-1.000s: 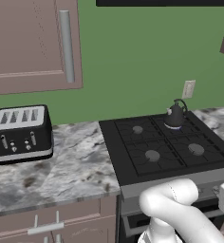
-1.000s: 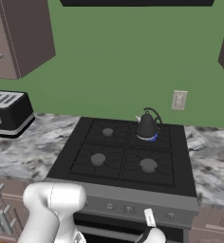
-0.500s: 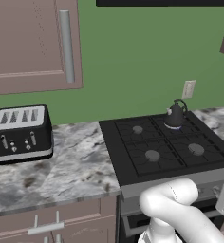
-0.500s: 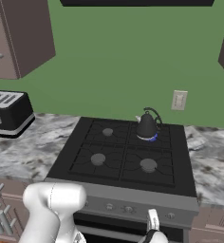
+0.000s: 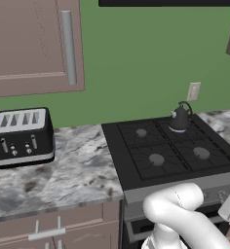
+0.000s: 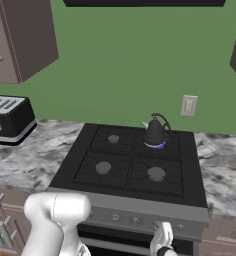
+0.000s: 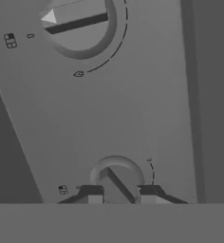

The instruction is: Lower the heat of the kettle.

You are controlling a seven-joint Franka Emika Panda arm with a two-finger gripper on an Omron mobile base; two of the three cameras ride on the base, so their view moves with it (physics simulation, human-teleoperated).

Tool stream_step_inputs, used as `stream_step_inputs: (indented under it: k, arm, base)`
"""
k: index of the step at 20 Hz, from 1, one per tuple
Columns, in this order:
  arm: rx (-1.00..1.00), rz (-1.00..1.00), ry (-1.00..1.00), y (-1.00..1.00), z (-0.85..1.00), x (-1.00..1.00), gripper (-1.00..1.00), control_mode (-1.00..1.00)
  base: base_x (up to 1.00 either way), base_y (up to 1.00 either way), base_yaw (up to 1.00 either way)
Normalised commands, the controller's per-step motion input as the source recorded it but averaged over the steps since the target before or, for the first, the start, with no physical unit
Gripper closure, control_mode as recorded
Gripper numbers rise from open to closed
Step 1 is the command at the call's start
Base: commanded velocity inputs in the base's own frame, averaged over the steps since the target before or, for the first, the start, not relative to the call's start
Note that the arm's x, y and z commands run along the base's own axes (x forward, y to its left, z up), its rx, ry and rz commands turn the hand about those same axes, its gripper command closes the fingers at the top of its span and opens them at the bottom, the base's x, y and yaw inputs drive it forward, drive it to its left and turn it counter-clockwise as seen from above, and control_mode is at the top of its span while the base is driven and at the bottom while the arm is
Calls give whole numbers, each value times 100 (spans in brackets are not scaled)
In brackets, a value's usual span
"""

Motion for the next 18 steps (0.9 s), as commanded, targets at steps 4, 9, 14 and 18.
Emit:
stream_step_inputs:
  k: [4, 9, 14, 18]
  arm:
    - [22, -3, -4, 0, 11, 3, 100, -100]
    - [22, -3, -4, 0, 10, 1, 100, -100]
    - [21, -4, -1, 0, 10, 5, 100, -100]
    - [21, -4, 0, 0, 12, 8, 100, -100]
  base:
    - [0, 0, 0]
    - [0, 0, 0]
    - [0, 0, 0]
    - [0, 0, 0]
